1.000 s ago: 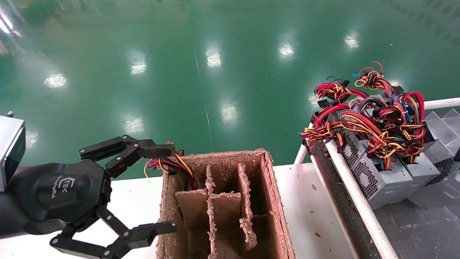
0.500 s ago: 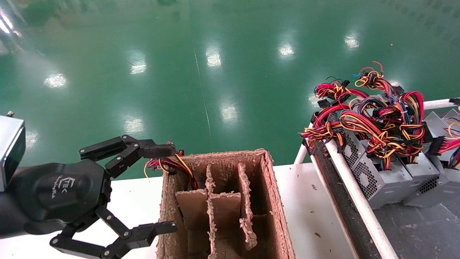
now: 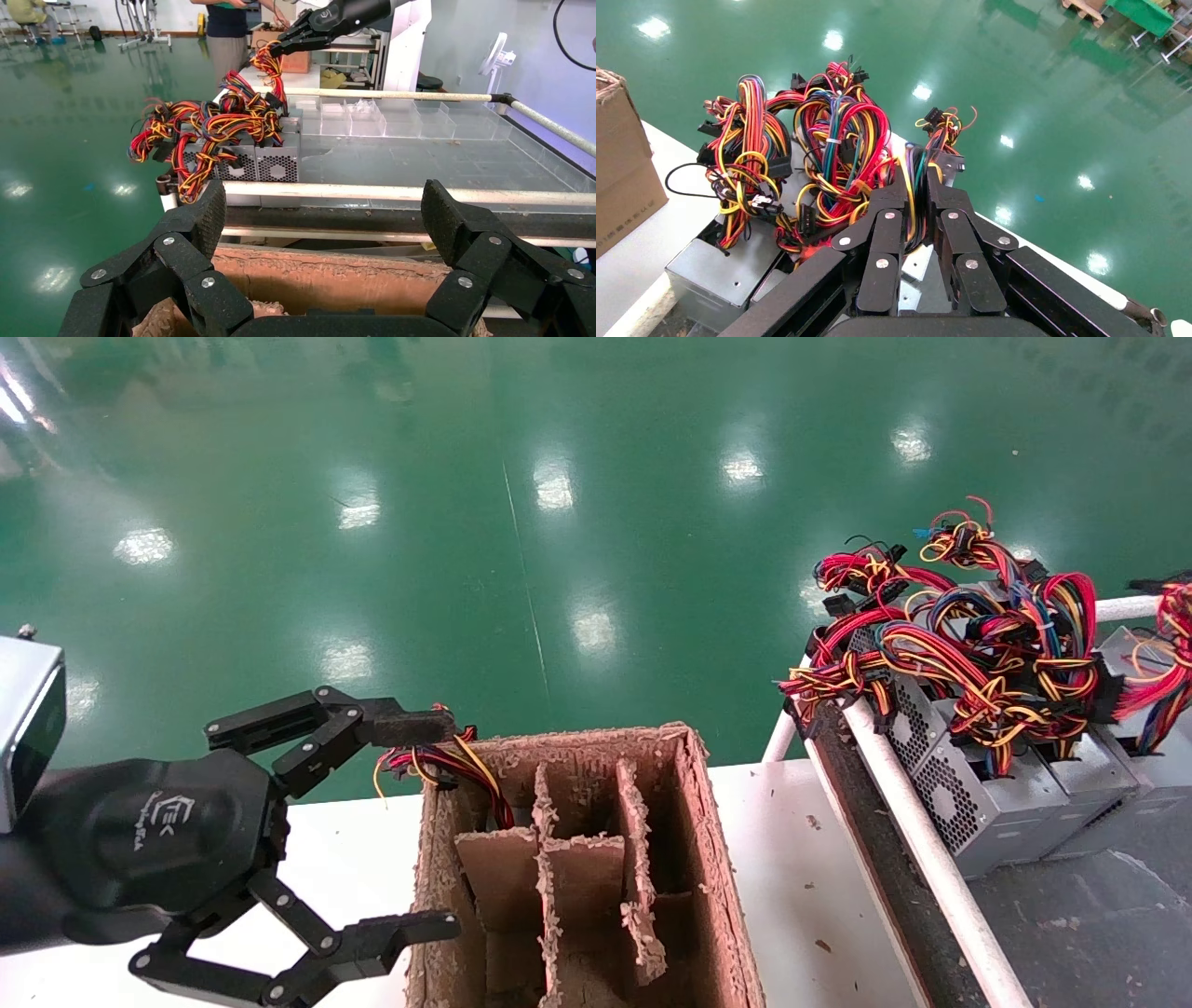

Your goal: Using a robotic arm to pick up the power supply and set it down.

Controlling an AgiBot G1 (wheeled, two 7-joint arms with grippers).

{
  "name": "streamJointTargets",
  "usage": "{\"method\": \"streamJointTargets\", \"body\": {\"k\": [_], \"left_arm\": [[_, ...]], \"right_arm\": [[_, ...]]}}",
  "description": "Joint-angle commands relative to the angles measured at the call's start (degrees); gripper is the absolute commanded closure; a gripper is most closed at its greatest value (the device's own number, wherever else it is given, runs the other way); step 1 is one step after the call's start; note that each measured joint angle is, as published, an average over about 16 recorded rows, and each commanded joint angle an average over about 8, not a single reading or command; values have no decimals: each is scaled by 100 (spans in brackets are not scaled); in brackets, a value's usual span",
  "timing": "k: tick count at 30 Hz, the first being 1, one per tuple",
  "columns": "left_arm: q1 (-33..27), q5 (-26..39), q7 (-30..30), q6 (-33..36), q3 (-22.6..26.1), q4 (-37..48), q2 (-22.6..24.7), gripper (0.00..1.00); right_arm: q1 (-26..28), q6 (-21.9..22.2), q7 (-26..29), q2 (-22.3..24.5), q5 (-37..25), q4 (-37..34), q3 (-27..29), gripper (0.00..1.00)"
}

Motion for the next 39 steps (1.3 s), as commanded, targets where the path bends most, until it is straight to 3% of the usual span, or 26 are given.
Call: {"method": "streamJointTargets", "body": {"k": [1, 15, 27, 39], "left_arm": [[0, 0, 0, 0, 0, 0, 0, 0], [0, -1, 0, 0, 1, 0, 0, 0], [1, -2, 1, -1, 1, 1, -1, 0], [1, -2, 2, -1, 2, 2, -1, 0]], "right_arm": [[12, 6, 57, -49, -88, -20, 29, 0], [175, -323, 461, -240, -453, -240, 207, 0], [343, -906, 398, -588, 56, -641, 459, 0], [190, -1569, 685, -1155, -265, -503, 936, 0]]}}
